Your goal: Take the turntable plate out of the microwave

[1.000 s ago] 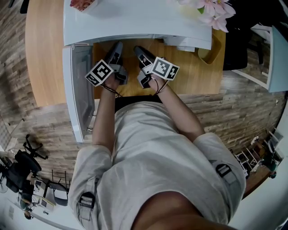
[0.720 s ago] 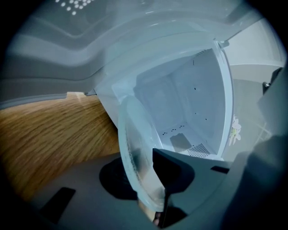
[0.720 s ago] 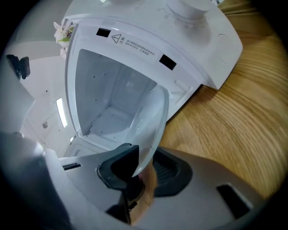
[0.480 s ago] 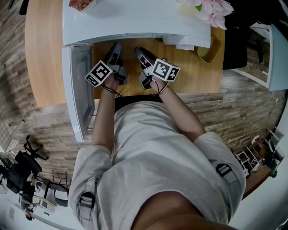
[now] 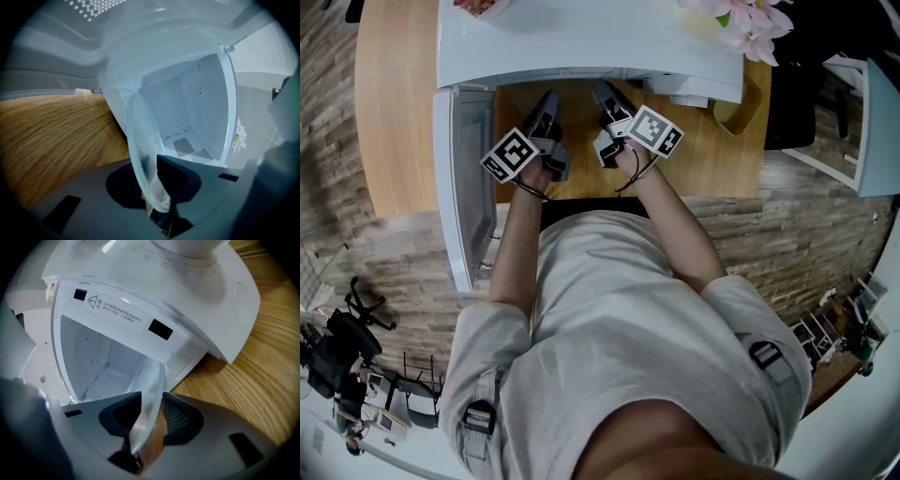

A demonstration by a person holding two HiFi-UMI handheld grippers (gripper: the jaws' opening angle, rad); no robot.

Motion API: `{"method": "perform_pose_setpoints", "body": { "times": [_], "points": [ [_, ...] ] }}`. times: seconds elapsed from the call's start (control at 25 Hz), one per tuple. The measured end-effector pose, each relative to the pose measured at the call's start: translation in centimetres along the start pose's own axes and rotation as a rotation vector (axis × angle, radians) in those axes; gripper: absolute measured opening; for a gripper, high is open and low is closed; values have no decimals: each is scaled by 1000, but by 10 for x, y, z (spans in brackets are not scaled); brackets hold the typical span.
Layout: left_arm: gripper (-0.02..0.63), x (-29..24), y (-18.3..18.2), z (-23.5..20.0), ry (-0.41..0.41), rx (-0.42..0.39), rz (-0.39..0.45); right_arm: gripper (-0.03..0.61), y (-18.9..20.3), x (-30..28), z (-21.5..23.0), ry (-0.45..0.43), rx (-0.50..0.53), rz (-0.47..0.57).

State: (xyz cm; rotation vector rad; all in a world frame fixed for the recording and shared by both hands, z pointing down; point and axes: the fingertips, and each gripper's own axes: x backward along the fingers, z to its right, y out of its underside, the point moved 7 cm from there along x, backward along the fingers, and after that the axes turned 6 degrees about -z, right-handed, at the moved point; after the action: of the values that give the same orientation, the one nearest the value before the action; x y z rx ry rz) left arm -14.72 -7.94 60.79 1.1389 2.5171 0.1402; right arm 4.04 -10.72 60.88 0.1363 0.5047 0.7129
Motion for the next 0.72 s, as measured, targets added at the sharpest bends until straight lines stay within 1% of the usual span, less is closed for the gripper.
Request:
{"method": "perform_pose_setpoints", "body": {
  "times": [0.08,0.12,0.32,0.44,0.6,0.72],
  "points": [
    [80,2,1,1,2,-8,-9,135,0,0,-1,-13,2,-4],
    [80,4,2,1,3,-11,-13,114,1,0,-3,-19,6,-7],
    [83,11,6,1,2,-25,-20,105,7,5,-3,-41,4,-10],
    [98,11,7,0,-7,-40,-14,97,7,7,-5,-48,20,-8],
    [108,11,6,-3,5,-8,23,89,6,9,-8,-55,42,-23],
    [129,9,2,-5,1,-4,29,87,6,11,-8,-55,37,-27]
  ]
}}
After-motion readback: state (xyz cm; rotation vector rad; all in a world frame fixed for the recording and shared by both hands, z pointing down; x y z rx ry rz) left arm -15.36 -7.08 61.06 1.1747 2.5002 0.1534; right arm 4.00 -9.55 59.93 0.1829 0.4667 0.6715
